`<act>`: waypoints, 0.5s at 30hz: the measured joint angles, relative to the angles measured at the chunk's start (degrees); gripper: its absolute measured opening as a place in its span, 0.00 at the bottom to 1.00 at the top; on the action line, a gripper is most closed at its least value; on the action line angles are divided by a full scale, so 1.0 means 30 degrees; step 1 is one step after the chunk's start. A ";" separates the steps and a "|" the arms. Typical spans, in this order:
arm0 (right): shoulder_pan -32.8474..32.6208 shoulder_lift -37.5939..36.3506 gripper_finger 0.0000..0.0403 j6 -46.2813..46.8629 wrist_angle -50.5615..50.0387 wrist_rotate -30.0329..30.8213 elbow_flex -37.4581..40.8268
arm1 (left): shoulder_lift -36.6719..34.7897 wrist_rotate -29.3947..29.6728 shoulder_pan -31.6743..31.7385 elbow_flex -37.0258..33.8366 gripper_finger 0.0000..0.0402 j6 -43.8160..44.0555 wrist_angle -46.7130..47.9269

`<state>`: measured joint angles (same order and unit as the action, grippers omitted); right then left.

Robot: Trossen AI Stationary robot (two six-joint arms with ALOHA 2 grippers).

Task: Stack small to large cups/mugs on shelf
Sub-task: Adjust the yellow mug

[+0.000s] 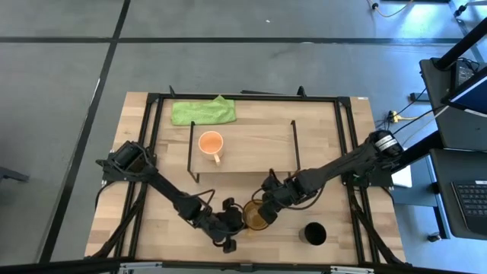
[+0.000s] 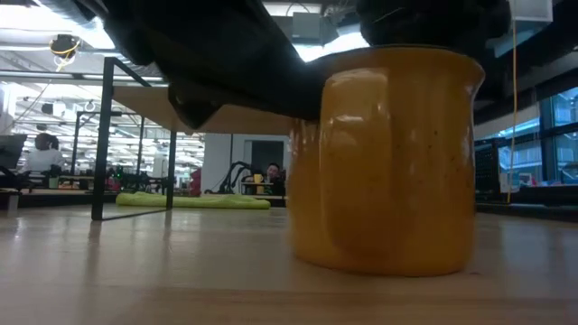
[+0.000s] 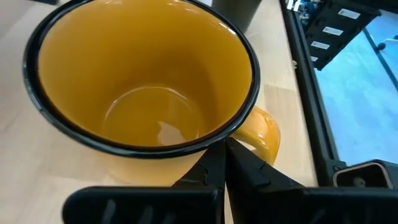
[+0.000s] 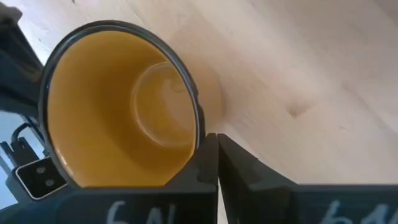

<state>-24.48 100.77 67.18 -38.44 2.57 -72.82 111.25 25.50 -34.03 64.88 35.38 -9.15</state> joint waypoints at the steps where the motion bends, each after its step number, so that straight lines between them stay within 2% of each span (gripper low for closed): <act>1: 0.0024 0.0131 0.01 -0.0037 0.0228 -0.0097 0.0000 | 0.0005 -0.0005 -0.0020 0.0000 0.00 0.0016 -0.0048; 8: 0.0162 0.0476 0.01 -0.0390 0.0419 -0.0228 0.0000 | 0.0012 0.0176 -0.0143 0.0000 0.00 0.0029 -0.0154; 15: 0.1186 0.0488 0.01 -0.1559 0.0529 -0.0322 0.0000 | 0.0012 0.0591 -0.0122 0.0000 0.00 0.0022 -0.0056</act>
<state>-20.92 102.24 62.51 -36.85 1.60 -72.82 111.28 27.27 -34.39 64.88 35.44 -9.32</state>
